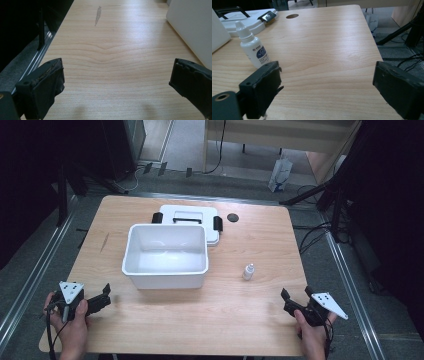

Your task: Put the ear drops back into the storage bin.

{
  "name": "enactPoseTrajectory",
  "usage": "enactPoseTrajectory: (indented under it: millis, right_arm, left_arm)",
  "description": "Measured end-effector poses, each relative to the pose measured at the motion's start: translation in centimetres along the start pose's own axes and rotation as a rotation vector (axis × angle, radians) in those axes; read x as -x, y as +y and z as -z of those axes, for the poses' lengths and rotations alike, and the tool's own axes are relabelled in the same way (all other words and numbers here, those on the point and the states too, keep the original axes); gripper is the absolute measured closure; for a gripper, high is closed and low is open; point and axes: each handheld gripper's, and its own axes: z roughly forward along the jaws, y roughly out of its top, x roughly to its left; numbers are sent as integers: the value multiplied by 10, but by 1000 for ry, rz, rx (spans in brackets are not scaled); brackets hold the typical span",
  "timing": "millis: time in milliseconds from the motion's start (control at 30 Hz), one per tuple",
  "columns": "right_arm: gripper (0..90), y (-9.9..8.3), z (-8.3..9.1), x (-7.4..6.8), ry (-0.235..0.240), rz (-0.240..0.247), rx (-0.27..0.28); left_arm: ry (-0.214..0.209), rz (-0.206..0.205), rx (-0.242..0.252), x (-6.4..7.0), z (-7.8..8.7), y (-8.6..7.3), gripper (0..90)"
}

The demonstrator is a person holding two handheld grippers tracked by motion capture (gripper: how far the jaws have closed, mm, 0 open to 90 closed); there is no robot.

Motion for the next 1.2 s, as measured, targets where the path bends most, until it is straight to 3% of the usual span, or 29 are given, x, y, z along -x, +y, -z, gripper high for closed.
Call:
enactPoseTrajectory:
  millis: [300,433,500,533,600,800,867,967,1100,1200]
  right_arm:
    - [124,5,0,-1,11,30,-28]
    - [141,11,1,-3,-15,80,-46]
    - [232,13,-1,-6,-29,114,-75]
    - [232,13,-1,-6,-29,114,-75]
    - [275,17,-3,-12,-20,163,-124]
    - [318,31,-6,-17,-33,252,-184]
    - [338,36,-8,-19,-3,294,-211]
    - [341,44,-12,-24,79,356,-269]
    - [389,57,-20,-32,187,472,-392]
    - [386,65,-26,-39,233,561,-472]
  left_arm:
    - [-4,6,1,0,0,0,1]
    - [-2,7,-5,-1,0,0,1]
    - [-1,7,-5,-1,-1,0,1]
    - [-1,7,-5,-1,-1,0,1]
    - [1,4,-7,0,-1,0,1]
    - [-2,4,-5,-1,0,0,1]
    - [-4,5,-5,-1,0,0,1]
    - [-6,11,-7,-1,0,0,2]
    - [-9,10,-8,-1,0,0,2]
    - [-12,11,-10,-1,-1,0,2]
